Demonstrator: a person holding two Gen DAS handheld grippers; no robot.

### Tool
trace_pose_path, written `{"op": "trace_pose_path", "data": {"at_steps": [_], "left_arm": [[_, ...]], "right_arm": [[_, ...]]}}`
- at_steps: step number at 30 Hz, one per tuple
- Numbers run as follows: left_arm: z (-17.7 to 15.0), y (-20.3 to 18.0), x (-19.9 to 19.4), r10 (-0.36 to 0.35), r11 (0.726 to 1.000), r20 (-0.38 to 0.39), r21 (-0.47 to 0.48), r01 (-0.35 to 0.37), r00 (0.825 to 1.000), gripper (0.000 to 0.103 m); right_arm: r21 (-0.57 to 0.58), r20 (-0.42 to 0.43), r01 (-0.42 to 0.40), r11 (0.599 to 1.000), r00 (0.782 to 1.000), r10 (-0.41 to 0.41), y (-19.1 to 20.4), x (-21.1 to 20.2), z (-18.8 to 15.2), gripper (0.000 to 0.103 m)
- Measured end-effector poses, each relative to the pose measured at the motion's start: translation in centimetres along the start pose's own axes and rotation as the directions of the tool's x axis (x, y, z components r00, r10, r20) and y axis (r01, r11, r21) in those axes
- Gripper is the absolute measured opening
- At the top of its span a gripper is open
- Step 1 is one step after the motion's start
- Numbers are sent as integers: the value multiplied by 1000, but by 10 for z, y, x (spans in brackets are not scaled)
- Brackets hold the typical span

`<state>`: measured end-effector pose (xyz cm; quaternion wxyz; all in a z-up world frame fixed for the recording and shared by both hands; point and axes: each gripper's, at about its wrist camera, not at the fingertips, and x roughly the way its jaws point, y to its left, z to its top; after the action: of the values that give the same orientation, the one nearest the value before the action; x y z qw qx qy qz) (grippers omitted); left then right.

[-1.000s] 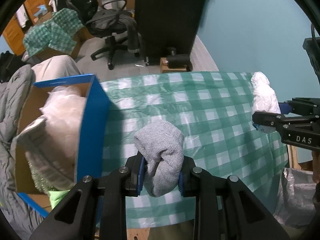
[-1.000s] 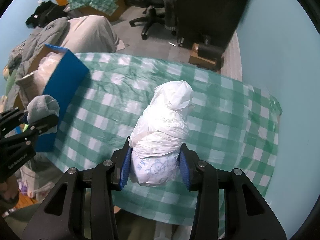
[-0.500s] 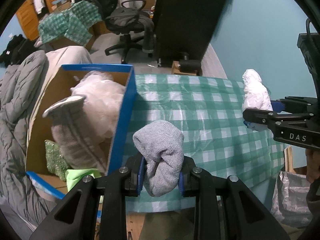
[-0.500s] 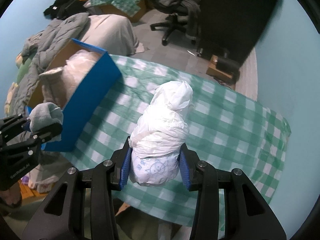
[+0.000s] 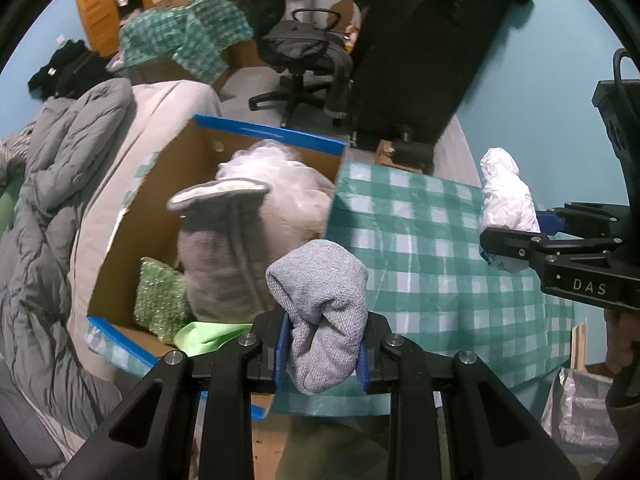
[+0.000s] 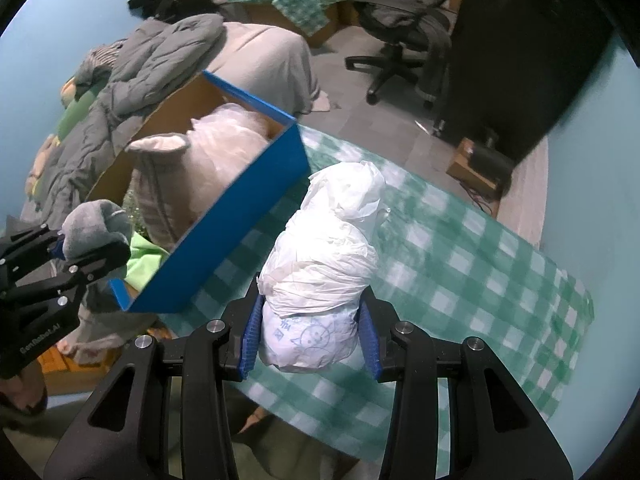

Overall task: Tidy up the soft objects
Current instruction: 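Lift the white bundle and grey sock and carry both over the box, then open both tools to drop the bundle and grey sock into the box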

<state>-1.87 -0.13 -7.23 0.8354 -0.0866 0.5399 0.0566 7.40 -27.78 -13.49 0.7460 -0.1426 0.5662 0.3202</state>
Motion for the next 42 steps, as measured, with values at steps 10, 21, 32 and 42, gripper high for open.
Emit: {"op": "trace_pose_path", "data": {"at_steps": [10,21,32,42], "left_arm": [[3,49,2,40,995,0,-95,-40,999,26],[11,105,17,68,983,-21,-170,-71,997,26],[27,139,39,76,980,-50,-182,-84,996,26],[35,152,57,69,980,-83,-179,-83,994,32]], "right_arm": [[-77,-3,-33,997,999,33,34,17,36,41],[-141,-16,-66,988,998,64,75,39,80,41],[-186,-15,-82,979,997,81,119,59,130,41],[-201,-44,-98,975,995,91,145,87,164,42]]}}
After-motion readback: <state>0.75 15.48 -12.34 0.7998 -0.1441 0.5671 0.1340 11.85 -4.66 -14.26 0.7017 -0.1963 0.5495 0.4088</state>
